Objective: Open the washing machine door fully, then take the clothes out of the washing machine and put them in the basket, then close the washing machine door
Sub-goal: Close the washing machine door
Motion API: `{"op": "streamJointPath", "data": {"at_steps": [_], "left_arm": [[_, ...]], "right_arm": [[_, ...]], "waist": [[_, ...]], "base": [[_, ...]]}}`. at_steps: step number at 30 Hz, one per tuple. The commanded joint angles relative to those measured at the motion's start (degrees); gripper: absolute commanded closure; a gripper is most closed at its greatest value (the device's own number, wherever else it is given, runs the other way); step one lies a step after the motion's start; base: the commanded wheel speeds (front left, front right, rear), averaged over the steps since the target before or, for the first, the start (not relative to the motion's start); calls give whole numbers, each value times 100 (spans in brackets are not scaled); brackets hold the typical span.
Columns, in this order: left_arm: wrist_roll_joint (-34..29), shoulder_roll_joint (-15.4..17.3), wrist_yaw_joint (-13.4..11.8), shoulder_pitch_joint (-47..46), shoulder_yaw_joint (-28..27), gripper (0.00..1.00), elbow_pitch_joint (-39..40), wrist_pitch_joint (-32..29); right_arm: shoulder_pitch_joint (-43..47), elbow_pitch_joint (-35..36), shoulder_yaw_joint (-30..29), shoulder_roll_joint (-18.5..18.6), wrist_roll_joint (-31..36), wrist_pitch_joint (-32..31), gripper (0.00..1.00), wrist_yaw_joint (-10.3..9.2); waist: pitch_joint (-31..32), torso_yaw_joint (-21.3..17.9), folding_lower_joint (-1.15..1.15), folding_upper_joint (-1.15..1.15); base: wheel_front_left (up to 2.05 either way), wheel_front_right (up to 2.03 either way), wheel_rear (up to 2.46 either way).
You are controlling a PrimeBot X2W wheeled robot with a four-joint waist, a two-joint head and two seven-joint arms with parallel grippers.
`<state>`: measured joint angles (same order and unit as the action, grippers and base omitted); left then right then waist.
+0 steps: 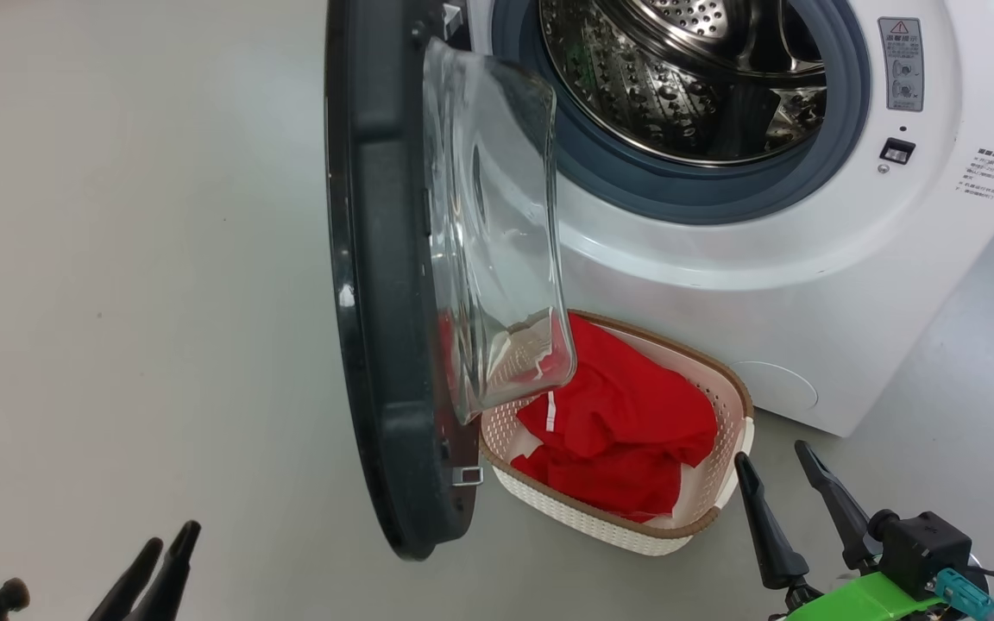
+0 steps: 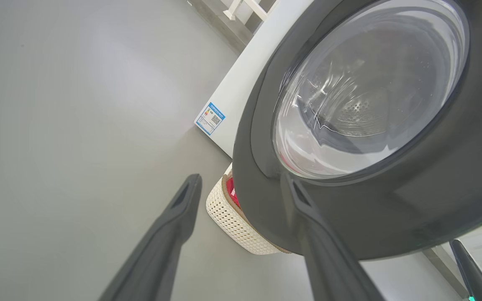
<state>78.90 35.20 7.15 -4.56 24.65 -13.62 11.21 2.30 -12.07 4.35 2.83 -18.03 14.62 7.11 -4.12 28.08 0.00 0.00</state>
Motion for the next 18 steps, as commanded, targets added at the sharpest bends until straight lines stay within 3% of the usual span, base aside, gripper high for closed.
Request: {"op": "streamJointPath", "data": {"at_steps": [1,7,12,13,18], "left_arm": [[-157,208,34,-183,-202,0,-23,217],[-987,-120,34,-247,-664,0,-242,374],[-2552,-606,34,-127,-1375,0,-116,377],[-2552,-606,34,-127,-1375,0,-116,377],[-3964,-1131,34,77,-2025,0,202,378]], "right_arm": [[-109,124,124,5,8,38,0,37],[-78,155,108,5,-15,38,0,37],[-82,194,94,5,-10,38,0,37],[-82,194,94,5,-10,38,0,37],[-83,242,97,5,-10,38,0,37]], "waist": [[9,-2,0,0],[34,2,0,0],[49,2,0,0],[49,2,0,0],[69,-11,0,0]], "base": [[0,0,0],[0,0,0],[0,0,0],[0,0,0],[0,0,0]]}}
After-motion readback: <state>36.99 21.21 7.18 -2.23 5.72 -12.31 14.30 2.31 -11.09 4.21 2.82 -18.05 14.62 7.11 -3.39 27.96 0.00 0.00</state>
